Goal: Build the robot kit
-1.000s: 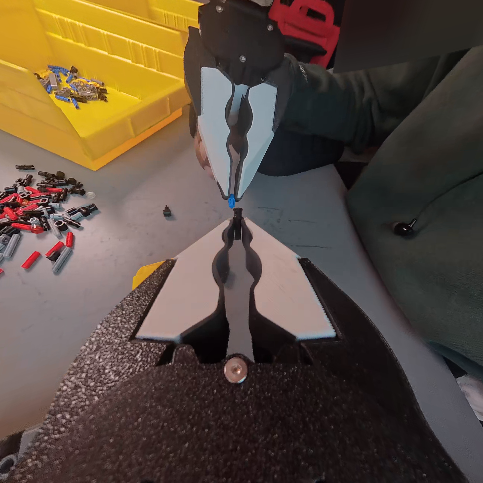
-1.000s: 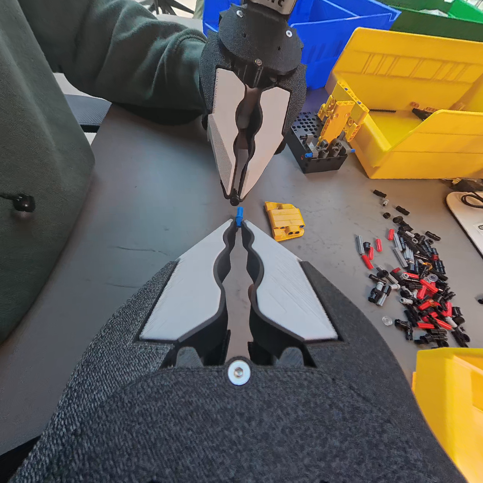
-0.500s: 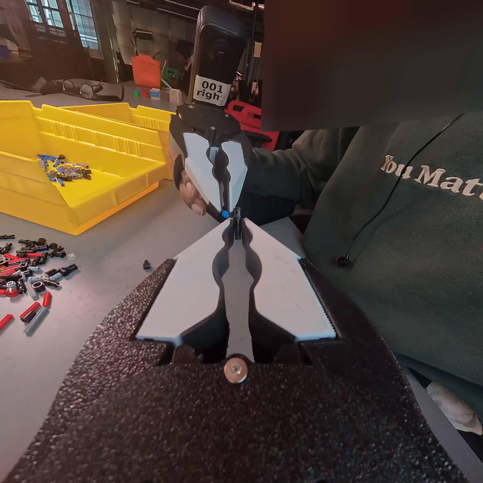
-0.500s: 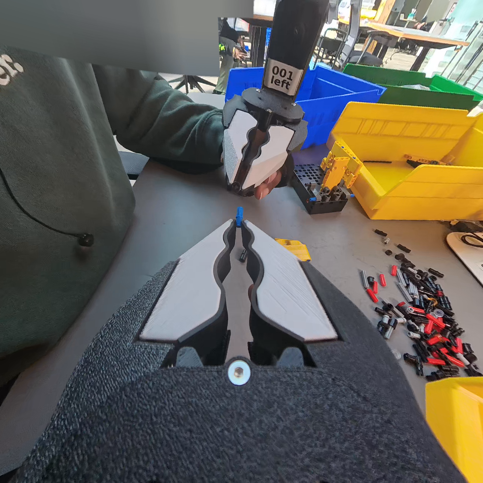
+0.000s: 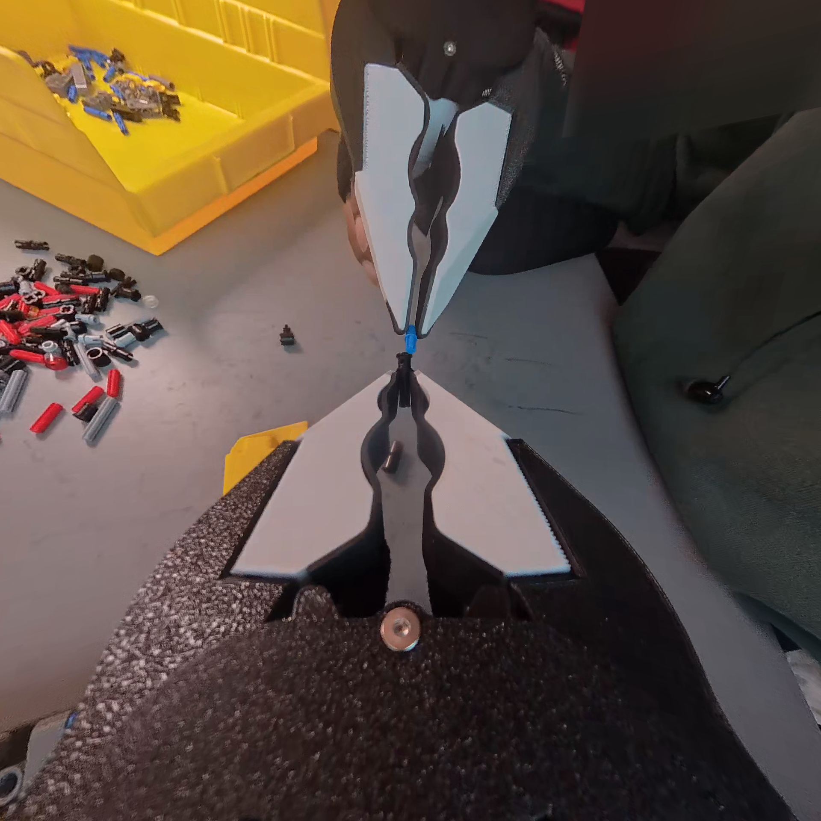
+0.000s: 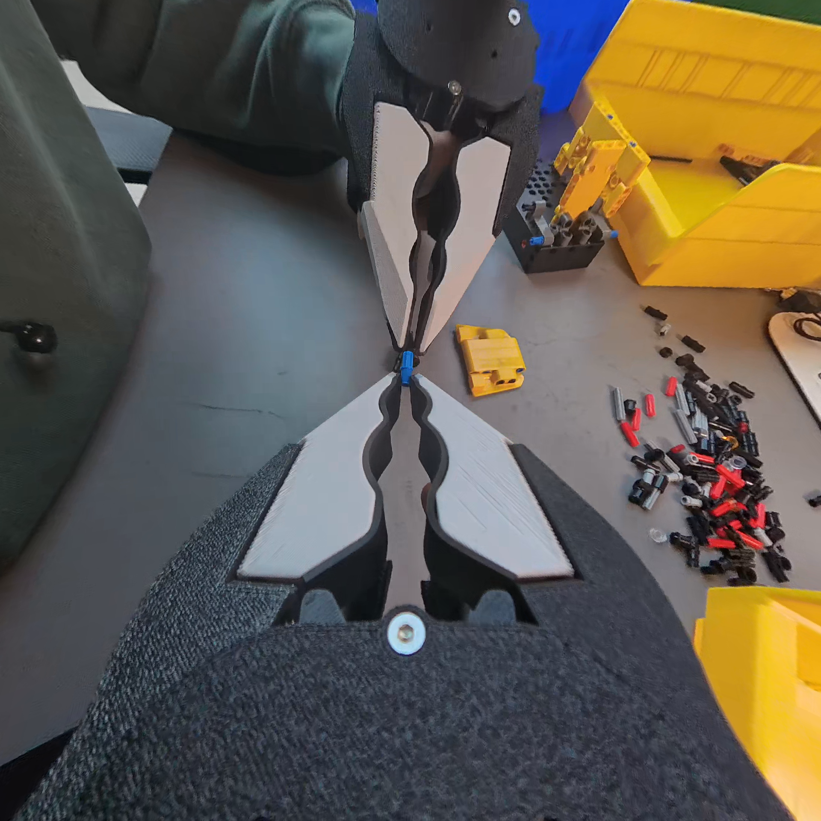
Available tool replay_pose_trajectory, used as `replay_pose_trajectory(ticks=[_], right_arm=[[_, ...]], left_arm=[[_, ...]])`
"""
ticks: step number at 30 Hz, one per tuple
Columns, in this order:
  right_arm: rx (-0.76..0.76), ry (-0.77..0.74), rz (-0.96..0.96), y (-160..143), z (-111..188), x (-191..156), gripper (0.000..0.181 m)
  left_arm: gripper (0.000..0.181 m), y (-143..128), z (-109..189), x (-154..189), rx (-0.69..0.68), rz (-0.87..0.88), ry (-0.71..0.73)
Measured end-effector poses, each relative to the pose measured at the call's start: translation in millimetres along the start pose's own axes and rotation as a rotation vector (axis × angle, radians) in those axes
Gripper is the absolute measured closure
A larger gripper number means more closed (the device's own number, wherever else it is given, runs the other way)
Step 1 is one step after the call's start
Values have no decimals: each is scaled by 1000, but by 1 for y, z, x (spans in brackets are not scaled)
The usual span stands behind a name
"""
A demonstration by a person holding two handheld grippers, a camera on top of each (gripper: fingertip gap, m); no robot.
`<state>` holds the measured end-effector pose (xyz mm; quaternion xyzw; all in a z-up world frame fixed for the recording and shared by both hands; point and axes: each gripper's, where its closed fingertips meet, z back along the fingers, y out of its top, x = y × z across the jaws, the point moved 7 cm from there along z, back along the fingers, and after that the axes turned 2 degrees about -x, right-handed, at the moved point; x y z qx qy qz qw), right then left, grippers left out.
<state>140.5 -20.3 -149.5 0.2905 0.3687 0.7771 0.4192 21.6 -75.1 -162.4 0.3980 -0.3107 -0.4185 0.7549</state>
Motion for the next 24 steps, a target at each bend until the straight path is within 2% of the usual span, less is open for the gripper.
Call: replay_pose_trajectory(ticks=[11, 19, 24], right_arm=[[-139, -29, 61, -12, -16, -3, 178], [-225, -39, 196, -14, -28, -13, 179], [-226, -24, 259, -8, -36, -23, 179]], left_arm=[[178, -10, -8, -2, -122, 65, 11], [179, -18, -15, -1, -258, 164, -16], [179, -20, -18, 4, -321, 143, -21]])
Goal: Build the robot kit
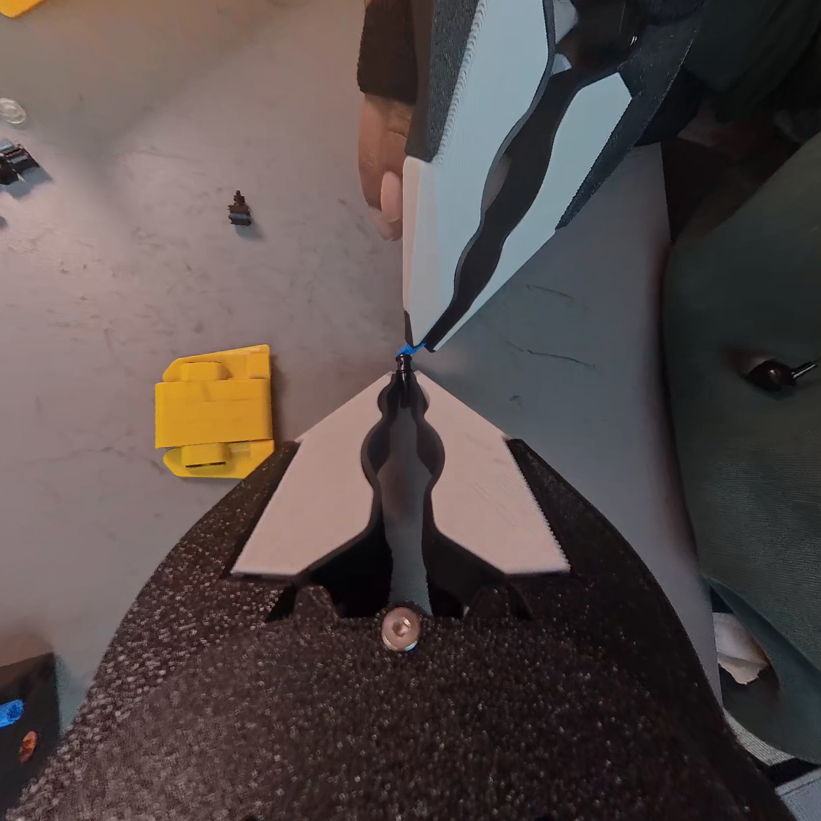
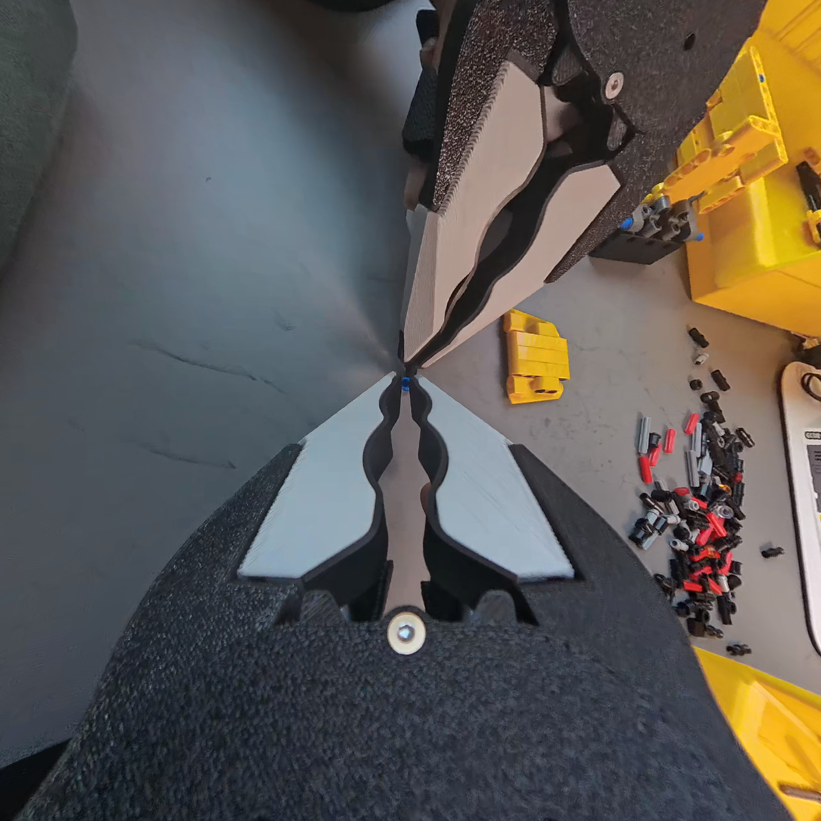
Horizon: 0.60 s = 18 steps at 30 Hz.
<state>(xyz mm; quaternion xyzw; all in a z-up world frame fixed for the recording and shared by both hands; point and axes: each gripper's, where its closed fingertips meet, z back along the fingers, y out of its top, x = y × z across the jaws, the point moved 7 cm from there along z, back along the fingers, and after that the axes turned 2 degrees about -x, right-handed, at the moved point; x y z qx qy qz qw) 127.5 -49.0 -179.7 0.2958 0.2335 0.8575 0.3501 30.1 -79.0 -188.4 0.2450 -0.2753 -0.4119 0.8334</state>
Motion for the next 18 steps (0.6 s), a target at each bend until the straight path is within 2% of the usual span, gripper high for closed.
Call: replay_pose_trajectory(ticks=[8, 18], right_arm=[[-7, 55, -105, -18, 1, 2, 178], [-41, 98, -225, -17, 0, 7, 173]], left_arm=[[179, 1, 3, 5, 17, -30, 12], [178, -4, 0, 3, -3, -42, 51]])
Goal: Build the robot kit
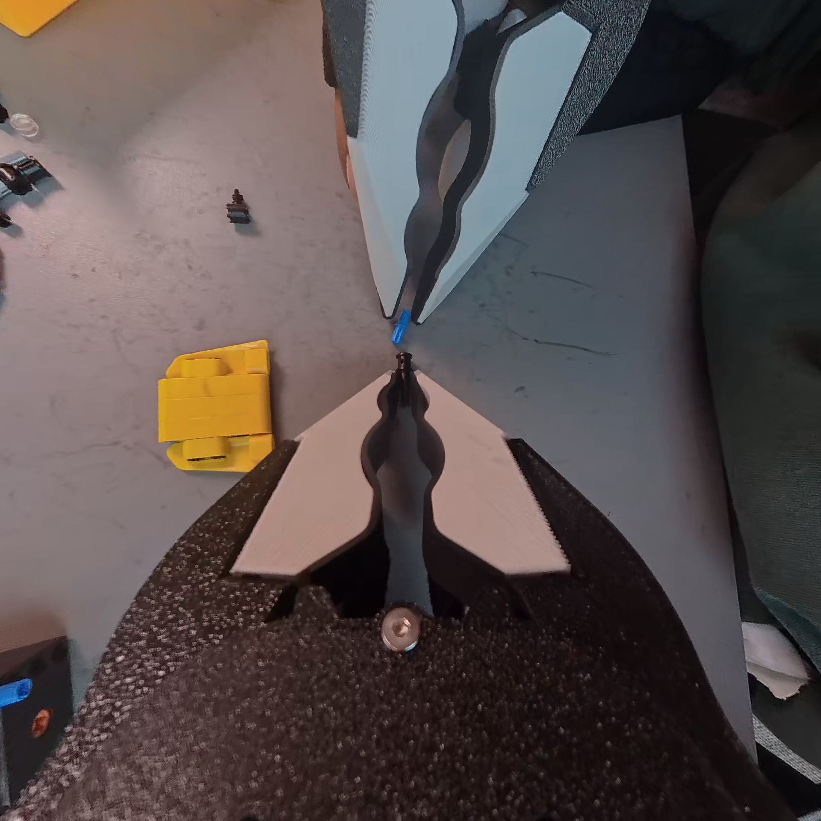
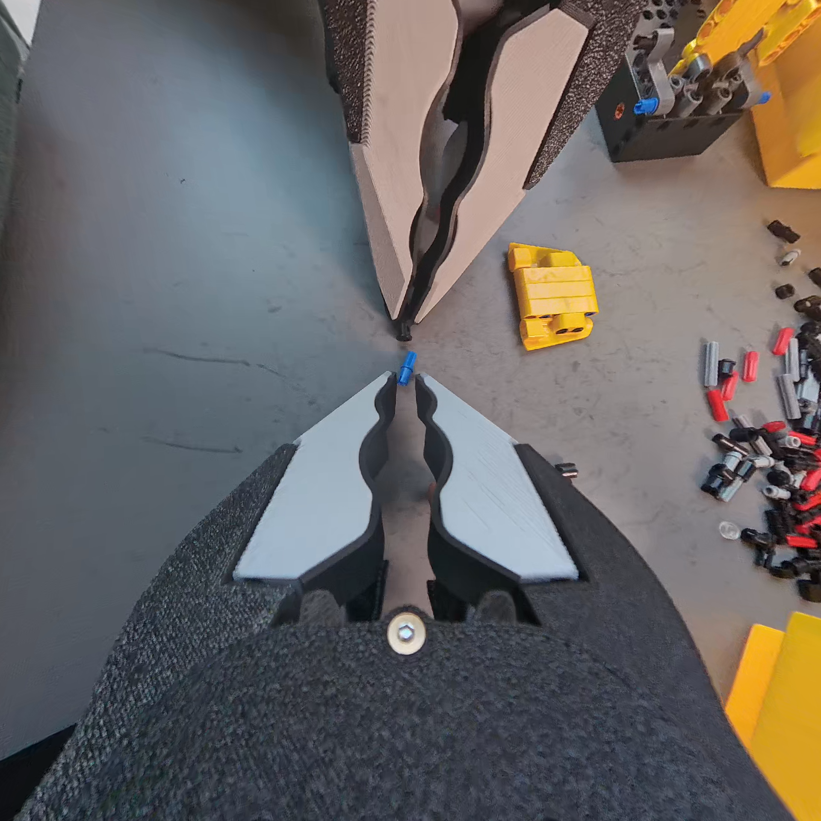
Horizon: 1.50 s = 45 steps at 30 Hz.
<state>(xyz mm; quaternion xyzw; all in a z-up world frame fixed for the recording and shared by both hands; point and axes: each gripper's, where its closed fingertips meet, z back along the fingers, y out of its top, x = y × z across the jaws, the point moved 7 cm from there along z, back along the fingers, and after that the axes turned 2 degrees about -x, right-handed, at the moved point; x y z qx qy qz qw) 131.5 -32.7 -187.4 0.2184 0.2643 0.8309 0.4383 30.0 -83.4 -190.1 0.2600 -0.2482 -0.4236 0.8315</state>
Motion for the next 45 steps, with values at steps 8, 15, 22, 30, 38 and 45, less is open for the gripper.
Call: replay_pose_trajectory(ticks=[8, 15, 22, 30, 38, 45], right_arm=[[-98, 82, -153, 6, -2, 8, 170], [-114, 58, -244, 9, -4, 8, 171], [-117, 49, -266, 13, -3, 4, 162], [-105, -85, -410, 16, -7, -4, 167], [-57, -211, -458, 20, -13, -10, 166], [-84, -166, -437, 21, -14, -8, 169]], left_arm=[[178, 0, 0, 0, 12, 10, 2], [178, -1, 0, 0, 24, 17, 5], [178, -1, 1, 0, 24, 17, 4], [178, -2, 6, -4, 39, 27, 9], [178, -4, 9, -6, 35, 35, 13], [178, -5, 11, -7, 32, 31, 22]])
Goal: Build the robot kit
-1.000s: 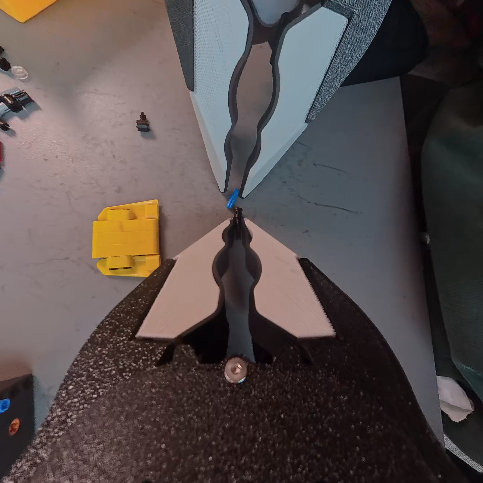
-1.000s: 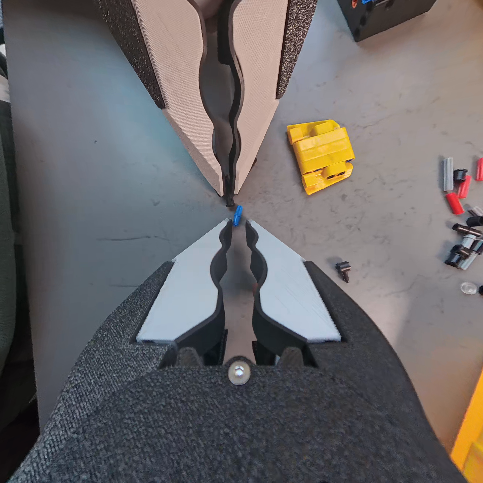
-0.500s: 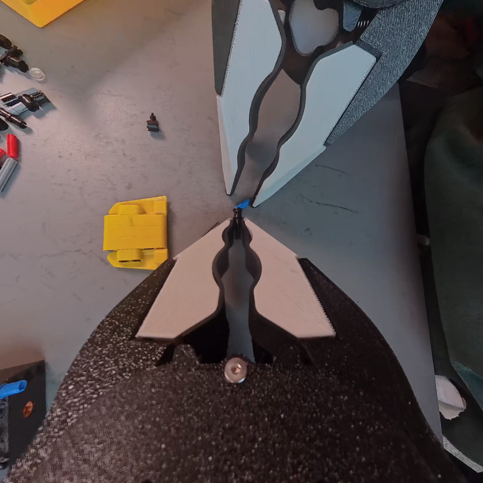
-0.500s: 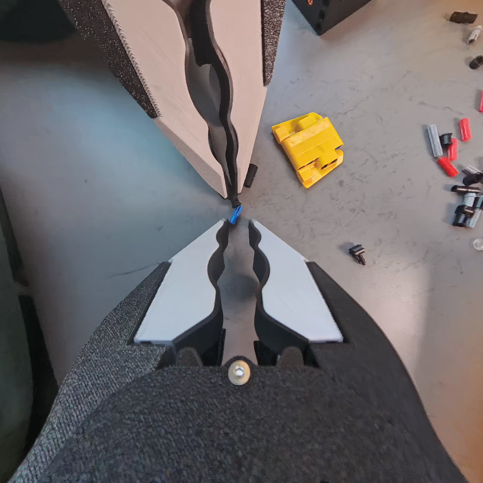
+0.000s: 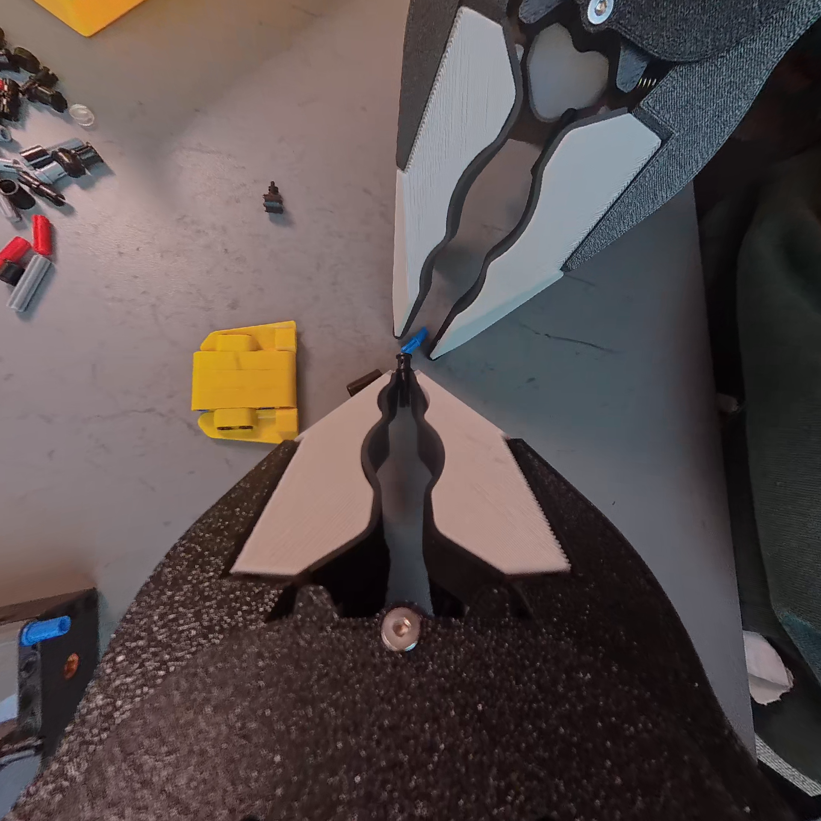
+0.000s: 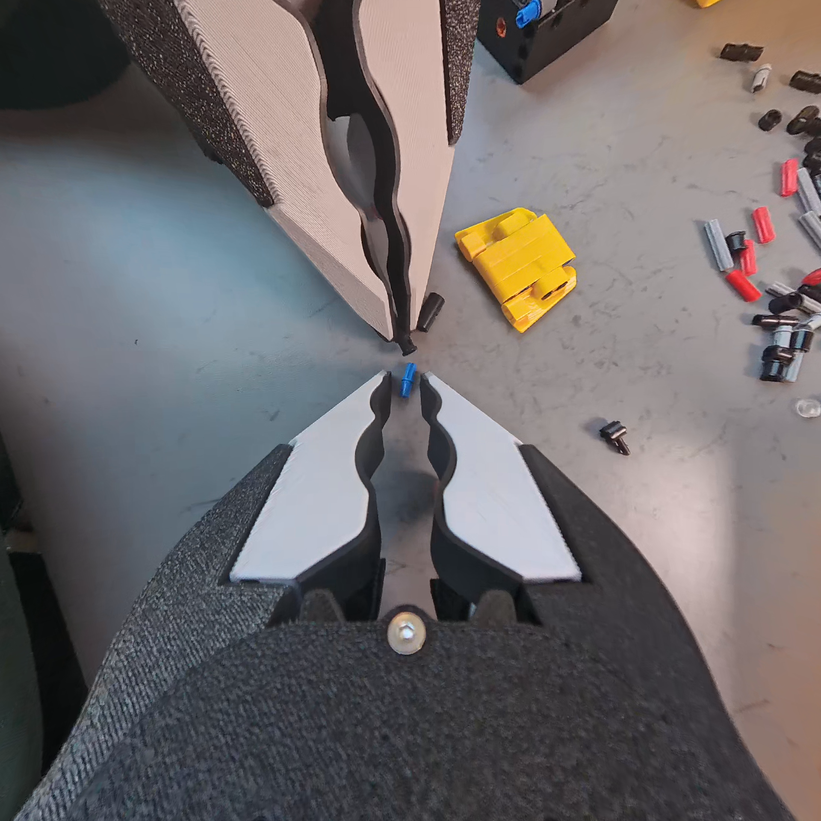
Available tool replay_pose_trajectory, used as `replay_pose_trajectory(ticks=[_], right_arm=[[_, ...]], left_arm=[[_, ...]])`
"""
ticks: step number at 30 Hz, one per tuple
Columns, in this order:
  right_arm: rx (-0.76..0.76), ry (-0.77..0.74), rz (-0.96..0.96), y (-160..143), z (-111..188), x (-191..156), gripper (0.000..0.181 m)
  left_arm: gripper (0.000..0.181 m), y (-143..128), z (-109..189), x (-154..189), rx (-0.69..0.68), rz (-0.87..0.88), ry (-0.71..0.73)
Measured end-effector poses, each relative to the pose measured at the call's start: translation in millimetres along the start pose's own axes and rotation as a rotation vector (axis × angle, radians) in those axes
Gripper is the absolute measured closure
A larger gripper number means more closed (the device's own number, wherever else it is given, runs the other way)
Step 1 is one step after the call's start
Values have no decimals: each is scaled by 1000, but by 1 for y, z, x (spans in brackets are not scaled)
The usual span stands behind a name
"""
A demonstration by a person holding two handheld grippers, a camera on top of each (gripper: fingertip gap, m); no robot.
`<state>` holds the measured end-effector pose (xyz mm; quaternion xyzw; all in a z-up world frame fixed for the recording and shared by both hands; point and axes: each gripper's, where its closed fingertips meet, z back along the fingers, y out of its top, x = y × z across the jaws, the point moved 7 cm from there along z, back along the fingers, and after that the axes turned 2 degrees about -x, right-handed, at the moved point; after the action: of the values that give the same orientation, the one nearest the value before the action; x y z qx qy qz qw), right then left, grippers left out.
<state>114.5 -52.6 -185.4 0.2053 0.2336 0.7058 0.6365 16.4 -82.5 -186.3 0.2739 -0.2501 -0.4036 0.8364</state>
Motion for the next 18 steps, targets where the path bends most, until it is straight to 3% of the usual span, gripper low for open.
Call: replay_pose_trajectory(ticks=[5, 13, 18], right_arm=[[29, 40, 27, -2, 0, 6, 177], [219, 46, 365, 9, 18, 5, 178], [211, 32, 468, 9, 12, 1, 177]], left_arm=[[178, 0, 5, 1, 19, -10, -19], [178, -1, 14, -1, 97, 21, -141], [178, -4, 14, -7, 100, 79, -173]])
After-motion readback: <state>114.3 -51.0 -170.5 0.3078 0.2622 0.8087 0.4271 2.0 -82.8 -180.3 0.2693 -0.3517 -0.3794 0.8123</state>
